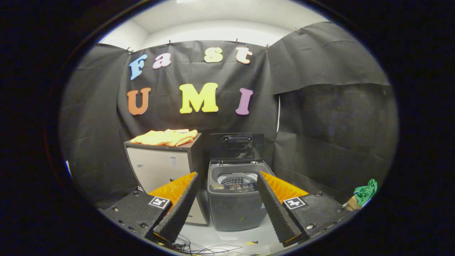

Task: Put the clothes into the washing machine and then close the washing machine lid.

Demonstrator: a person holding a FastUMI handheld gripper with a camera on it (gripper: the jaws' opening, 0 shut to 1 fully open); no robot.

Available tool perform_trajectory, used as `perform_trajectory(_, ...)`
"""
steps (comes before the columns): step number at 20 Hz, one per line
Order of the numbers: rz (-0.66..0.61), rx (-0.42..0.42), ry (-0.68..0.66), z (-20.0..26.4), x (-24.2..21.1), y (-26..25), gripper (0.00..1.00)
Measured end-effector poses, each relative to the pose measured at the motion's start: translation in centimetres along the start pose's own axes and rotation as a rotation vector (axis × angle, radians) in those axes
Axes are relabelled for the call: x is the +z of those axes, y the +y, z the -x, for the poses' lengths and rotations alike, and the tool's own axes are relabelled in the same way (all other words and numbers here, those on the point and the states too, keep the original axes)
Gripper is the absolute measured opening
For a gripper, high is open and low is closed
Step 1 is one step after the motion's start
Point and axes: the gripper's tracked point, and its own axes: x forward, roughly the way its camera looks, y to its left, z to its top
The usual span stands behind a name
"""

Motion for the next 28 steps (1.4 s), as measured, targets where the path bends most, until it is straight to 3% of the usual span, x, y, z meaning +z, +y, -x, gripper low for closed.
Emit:
perform_trajectory(7, 0.011, 0.038, 0.008, -1.6, 1.2, 1.2, 1.00)
perform_trajectory(13, 0.037, 0.060, 0.006, -4.2, 4.9, 2.3, 1.00)
perform_trajectory(20, 0.030, 0.059, 0.016, -10.8, 11.1, 4.3, 1.00)
perform_trajectory(28, 0.028, 0.190, 0.027, -19.6, 17.0, 12.0, 1.00)
